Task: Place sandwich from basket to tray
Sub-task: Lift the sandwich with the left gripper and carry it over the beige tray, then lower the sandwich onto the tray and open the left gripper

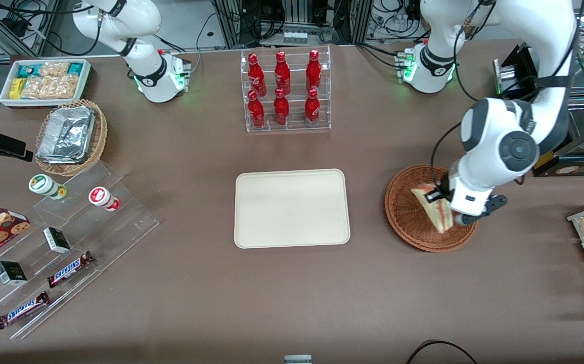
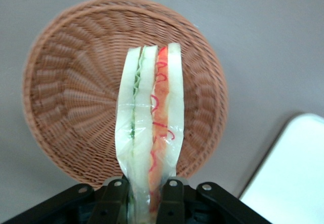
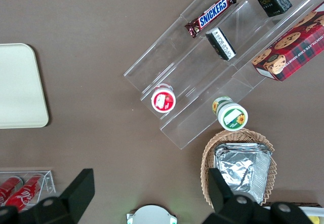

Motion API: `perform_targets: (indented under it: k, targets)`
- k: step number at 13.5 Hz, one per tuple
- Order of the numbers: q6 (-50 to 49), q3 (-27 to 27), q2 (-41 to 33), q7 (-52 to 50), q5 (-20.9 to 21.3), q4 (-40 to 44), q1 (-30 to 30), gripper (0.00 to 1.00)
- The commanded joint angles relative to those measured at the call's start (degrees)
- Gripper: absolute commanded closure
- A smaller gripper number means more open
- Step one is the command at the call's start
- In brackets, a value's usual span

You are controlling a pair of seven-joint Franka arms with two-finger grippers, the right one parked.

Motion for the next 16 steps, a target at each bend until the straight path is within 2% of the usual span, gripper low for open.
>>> perform_targets:
  k: [1,5,7,16]
  targets:
    - [-0.5,0.4,3.9,4.1,0.0,4.1,-5.2,1.0]
    - [-0.6,0.4,10.9,3.4,-0.3,10.8,-14.7,1.0]
    - [-0.7,0.4,14.8,0.2,-2.0,15.4,-18.3,1.0]
    - [-0.4,0.4,30.1,-14.3,-2.3,32.9,-29.5,1.0]
